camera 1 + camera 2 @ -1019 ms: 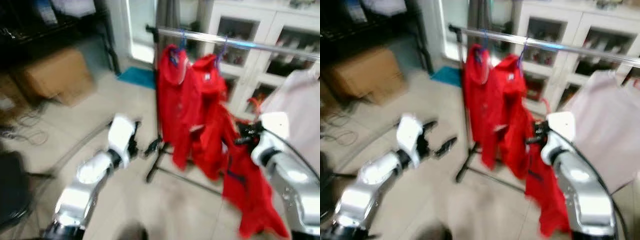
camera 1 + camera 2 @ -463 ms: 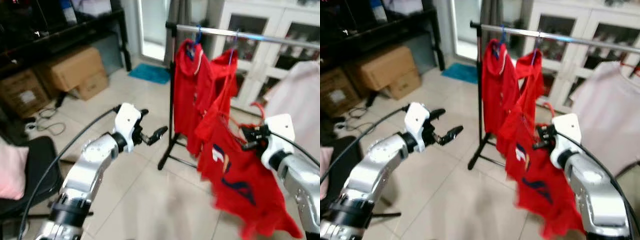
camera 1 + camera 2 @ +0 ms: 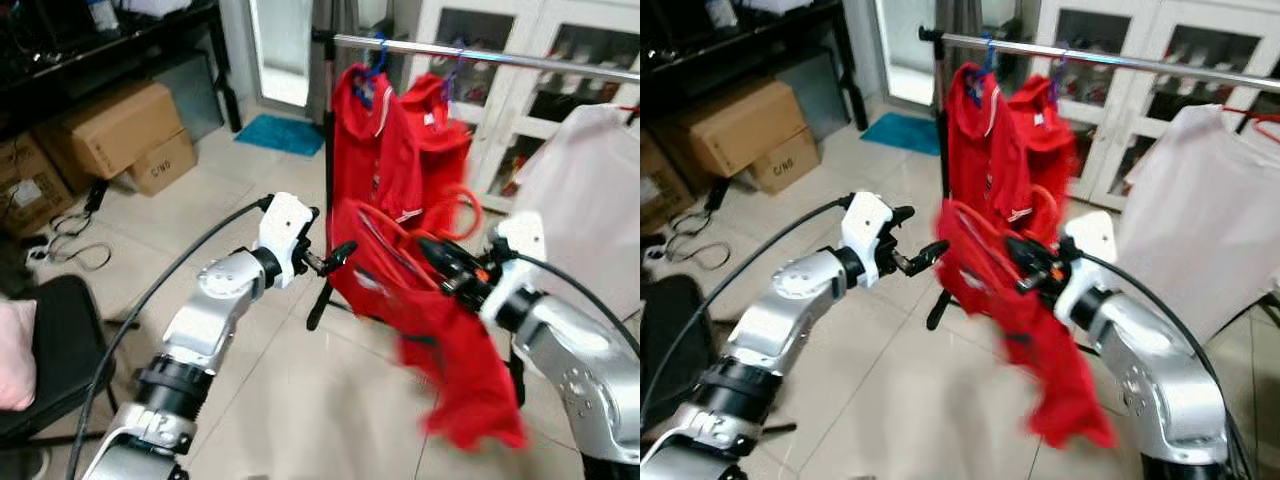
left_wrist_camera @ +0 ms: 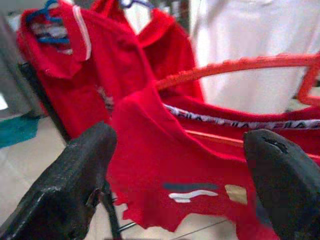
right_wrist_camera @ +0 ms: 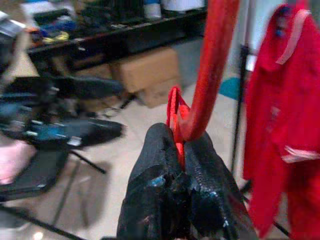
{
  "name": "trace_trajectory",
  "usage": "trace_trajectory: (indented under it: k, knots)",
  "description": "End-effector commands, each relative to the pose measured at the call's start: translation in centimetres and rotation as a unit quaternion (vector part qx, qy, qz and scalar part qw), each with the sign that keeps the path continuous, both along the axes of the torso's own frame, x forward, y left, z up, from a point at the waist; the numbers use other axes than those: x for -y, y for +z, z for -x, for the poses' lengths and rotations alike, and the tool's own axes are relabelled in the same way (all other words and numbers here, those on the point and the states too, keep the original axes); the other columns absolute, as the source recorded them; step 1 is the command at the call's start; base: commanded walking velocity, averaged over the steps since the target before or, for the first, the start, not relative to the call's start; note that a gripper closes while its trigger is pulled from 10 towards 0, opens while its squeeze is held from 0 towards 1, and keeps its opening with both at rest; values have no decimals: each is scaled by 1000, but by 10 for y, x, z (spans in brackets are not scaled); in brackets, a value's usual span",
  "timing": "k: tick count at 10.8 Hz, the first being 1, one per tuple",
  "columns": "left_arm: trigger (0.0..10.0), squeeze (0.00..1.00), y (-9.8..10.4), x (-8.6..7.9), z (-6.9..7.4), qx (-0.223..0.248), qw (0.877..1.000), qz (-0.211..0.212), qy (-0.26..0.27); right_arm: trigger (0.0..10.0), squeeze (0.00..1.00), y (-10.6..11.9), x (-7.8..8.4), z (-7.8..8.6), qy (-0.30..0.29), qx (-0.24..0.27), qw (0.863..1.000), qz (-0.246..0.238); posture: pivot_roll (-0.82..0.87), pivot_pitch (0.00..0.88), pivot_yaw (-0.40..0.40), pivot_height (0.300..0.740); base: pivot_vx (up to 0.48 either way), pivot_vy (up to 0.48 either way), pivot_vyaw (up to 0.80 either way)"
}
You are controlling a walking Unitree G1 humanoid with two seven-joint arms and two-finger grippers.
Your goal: Hang hanger
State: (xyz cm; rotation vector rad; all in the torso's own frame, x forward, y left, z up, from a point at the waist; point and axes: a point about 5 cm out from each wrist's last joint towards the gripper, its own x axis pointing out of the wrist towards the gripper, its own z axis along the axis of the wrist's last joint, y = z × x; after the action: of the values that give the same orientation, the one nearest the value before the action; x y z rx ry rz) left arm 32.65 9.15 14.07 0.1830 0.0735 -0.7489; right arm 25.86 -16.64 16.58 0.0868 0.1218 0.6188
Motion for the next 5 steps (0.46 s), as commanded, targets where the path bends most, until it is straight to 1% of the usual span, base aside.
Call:
trace_trajectory:
  k: [1, 2, 3, 4, 5]
  knots:
    - [10000, 220, 13, -4, -10, 31, 999, -6, 43, 0, 0, 10, -10, 1, 31, 24, 999, -16, -116, 0, 50, 740, 0, 0, 0]
    - [10000, 204, 14, -6, -12, 36, 998, -5, 57, 0, 0, 11, -11, 0, 35, 25, 999, -22, -114, 0, 47, 740, 0, 0, 0]
    - [4824, 176, 13, -7, -13, 36, 997, -5, 69, 0, 0, 14, -12, -1, 43, 28, 998, -42, -111, 0, 44, 740, 0, 0, 0]
    - [0, 114, 12, -10, -14, 44, 995, -7, 85, 0, 0, 18, -15, 2, 65, 31, 996, -57, -113, 0, 40, 740, 0, 0, 0]
    - [0, 0, 12, -10, -15, 46, 995, -9, 90, 0, 0, 19, -15, 3, 70, 31, 995, -58, -112, 0, 40, 740, 0, 0, 0]
